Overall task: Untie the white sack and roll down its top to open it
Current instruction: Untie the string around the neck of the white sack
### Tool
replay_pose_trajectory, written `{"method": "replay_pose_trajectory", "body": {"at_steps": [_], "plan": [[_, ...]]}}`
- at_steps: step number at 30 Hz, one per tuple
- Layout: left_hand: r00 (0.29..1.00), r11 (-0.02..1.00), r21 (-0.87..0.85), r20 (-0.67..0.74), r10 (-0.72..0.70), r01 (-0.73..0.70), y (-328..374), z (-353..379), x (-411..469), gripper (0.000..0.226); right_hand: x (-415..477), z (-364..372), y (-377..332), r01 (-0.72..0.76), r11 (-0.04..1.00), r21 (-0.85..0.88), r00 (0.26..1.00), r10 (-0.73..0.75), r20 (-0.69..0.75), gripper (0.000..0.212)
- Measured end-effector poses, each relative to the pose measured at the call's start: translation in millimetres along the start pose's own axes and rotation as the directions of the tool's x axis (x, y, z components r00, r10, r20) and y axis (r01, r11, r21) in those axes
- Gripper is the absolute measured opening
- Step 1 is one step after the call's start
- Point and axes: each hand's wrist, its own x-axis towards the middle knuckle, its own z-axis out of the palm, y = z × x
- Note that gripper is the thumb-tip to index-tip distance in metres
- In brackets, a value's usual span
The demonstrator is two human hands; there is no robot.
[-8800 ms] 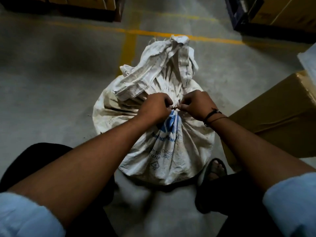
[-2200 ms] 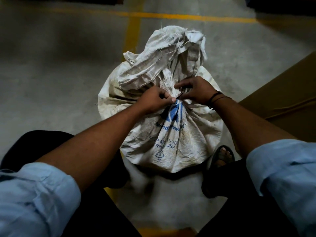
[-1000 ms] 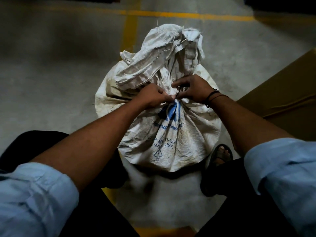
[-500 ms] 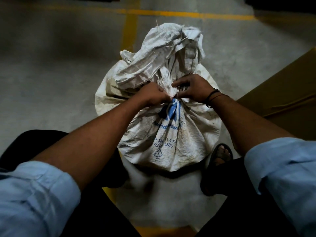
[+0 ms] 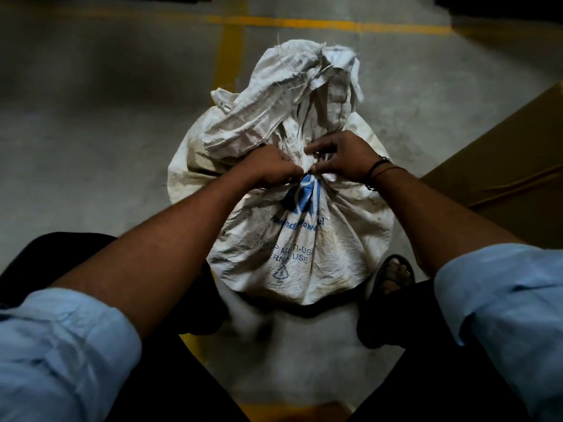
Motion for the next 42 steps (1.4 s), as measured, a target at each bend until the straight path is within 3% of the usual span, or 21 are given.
{"method": "replay_pose_trajectory", "body": {"at_steps": [7, 10, 14, 19, 22, 24, 28, 31, 36, 42], "plan": [[1.0, 1.0, 0.003, -0.024, 0.007, -0.007, 2.1, -0.2, -1.3, 0.029, 0.3, 1.7, 0.5, 0.0, 1.0, -0.011, 1.0, 0.0, -0.012, 0.044], [0.999, 1.0, -0.009, -0.037, 0.008, -0.009, 1.8, 1.3, -2.7, 0.04, -0.5, 0.5, -1.8, 0.0, 1.0, -0.007, 1.0, 0.0, -0.005, 0.045], [0.999, 0.998, 0.046, -0.016, 0.039, -0.038, 2.0, -0.2, -2.1, 0.019, -1.4, -2.3, -2.9, 0.007, 1.0, -0.021, 1.0, -0.007, 0.007, 0.043], [0.993, 0.997, 0.019, 0.092, 0.076, -0.078, 7.4, -5.1, -7.6, 0.015, -4.7, -10.6, -4.0, 0.084, 0.981, -0.173, 0.996, -0.08, 0.032, 0.041], [1.0, 1.0, -0.023, 0.01, -0.003, 0.003, 3.8, -0.2, 1.9, 0.02, -8.5, -9.2, -4.9, 0.133, 0.962, -0.24, 0.987, -0.15, -0.055, 0.03], [1.0, 1.0, -0.018, 0.006, -0.001, 0.001, 2.4, 1.9, 1.2, 0.014, -10.6, -8.5, -5.2, 0.101, 0.965, -0.242, 0.987, -0.127, -0.094, 0.023], [0.998, 0.998, -0.029, -0.046, 0.049, -0.05, -0.8, 2.3, -4.9, 0.029, -10.8, -7.1, -9.0, 0.053, 0.956, -0.288, 0.982, -0.102, -0.156, 0.022], [0.997, 0.997, -0.029, -0.05, 0.064, -0.066, -1.0, 3.0, -6.3, 0.026, -9.0, -6.9, -8.6, -0.054, 0.945, -0.322, 0.979, -0.013, -0.202, 0.023], [0.996, 0.997, -0.038, -0.07, 0.057, -0.06, -2.3, 4.8, -4.9, 0.03, -9.5, -10.3, -9.2, -0.136, 0.956, -0.258, 0.985, 0.102, -0.142, 0.019], [0.995, 0.998, -0.035, -0.087, 0.045, -0.048, -2.0, 4.4, -5.4, 0.035, -13.5, -14.5, -13.8, -0.126, 0.963, -0.237, 0.989, 0.105, -0.1, 0.021]]}}
